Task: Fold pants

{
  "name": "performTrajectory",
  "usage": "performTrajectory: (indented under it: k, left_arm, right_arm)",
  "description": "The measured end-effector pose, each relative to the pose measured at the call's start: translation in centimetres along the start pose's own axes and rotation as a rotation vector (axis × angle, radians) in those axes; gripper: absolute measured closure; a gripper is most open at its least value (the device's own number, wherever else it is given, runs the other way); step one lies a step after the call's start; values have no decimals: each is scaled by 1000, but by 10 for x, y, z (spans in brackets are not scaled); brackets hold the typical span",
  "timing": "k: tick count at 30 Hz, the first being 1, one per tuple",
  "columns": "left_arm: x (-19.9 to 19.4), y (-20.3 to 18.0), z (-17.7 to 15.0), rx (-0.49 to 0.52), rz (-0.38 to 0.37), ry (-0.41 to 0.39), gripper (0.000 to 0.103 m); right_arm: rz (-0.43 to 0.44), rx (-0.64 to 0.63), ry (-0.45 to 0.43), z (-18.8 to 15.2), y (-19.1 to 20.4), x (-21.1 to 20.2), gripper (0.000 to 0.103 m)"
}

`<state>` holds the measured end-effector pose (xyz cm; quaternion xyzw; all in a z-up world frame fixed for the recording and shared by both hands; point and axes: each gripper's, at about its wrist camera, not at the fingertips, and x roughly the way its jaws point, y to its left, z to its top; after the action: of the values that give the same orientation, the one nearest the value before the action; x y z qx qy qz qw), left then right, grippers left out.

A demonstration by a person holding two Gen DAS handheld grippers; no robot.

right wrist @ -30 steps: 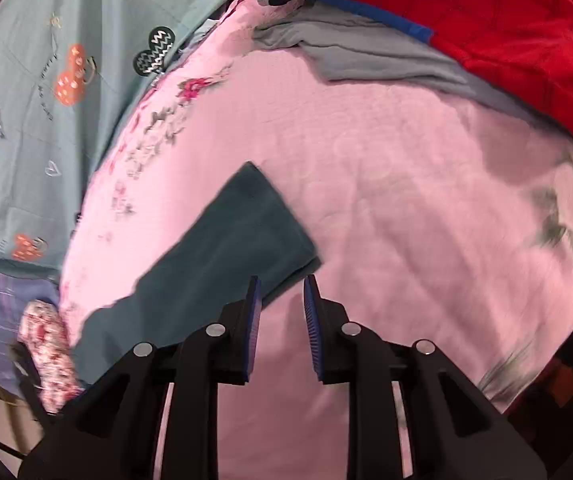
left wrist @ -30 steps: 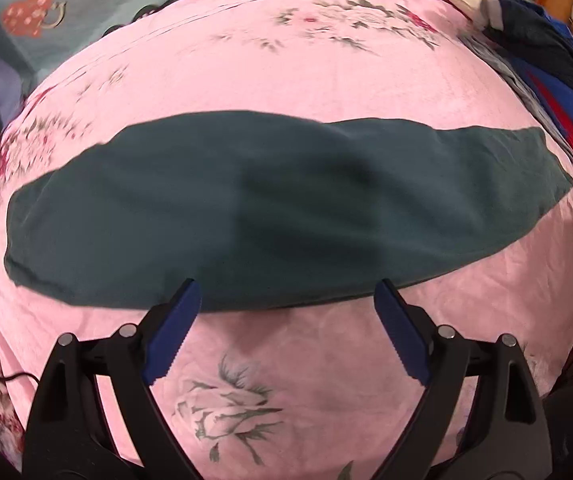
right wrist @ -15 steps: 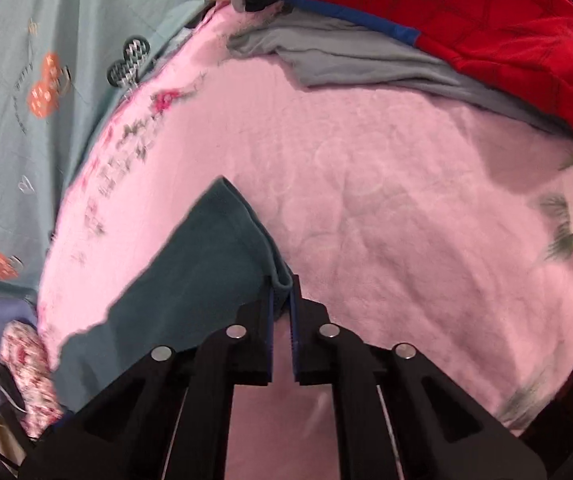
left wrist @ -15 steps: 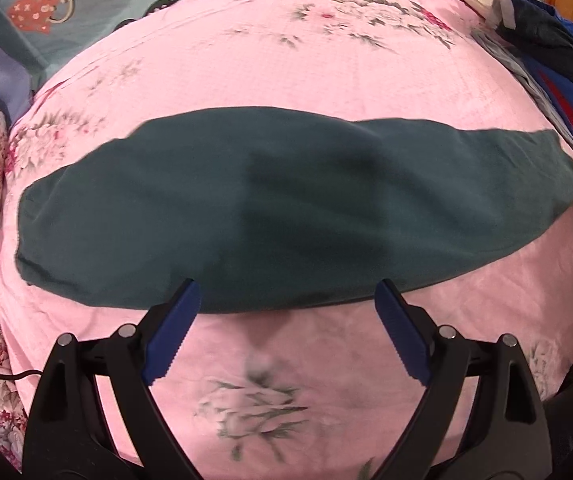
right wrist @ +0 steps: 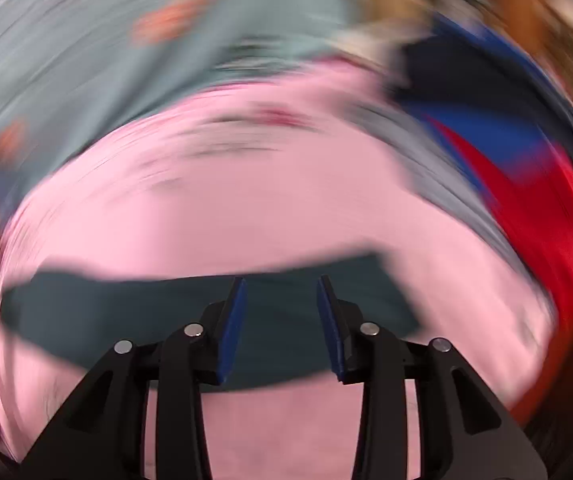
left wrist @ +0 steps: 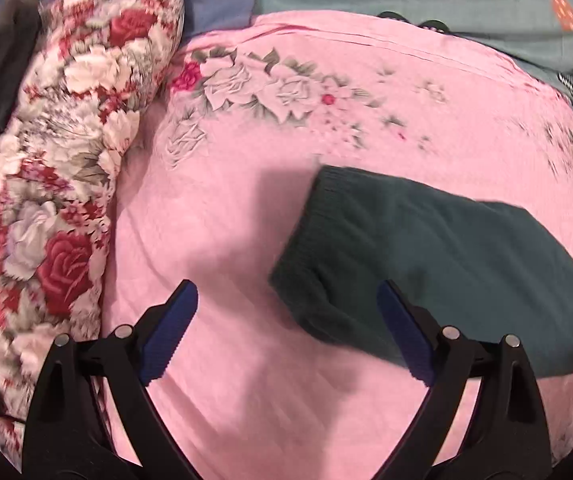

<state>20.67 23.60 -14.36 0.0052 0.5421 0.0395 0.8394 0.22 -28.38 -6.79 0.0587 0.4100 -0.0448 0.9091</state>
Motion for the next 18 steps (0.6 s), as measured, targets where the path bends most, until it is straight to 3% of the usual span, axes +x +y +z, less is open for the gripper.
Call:
performTrajectory:
  k: [2,4,5,6,8,11,15,17,18]
  left_arm:
    - [17,12,11,-20,-63,20,10]
    - [31,13,15,-19,-118,40,10]
    - [38,9,14,7,-112,50,10]
    - [45,4,13,58,-59,60,10]
    - [54,-10,6,179,72,62,10]
    - [25,-31,0,226,140,-75,11]
    - [-9,-84,-12,323,-21,-231,11]
    - [-5,-111,-24,380,-90,-250,10]
    - [5,-121,-29,401,-109,-221,10]
  right_arm:
    - [126,-225,-20,2,92,13,62]
    - [217,-365,-18,0,159,26,62]
    - [258,-398,-18,3,184,32,62]
    - [320,-386,0,10,205,42,62]
    - [404,-317,67,27,216,60,62]
    - [441,-217,159,59,210,95,56]
    - [443,-198,230,90,206,134,55]
    - [471,-216,282,103,210,160,55]
    - [487,-218,307,105,212,170,55]
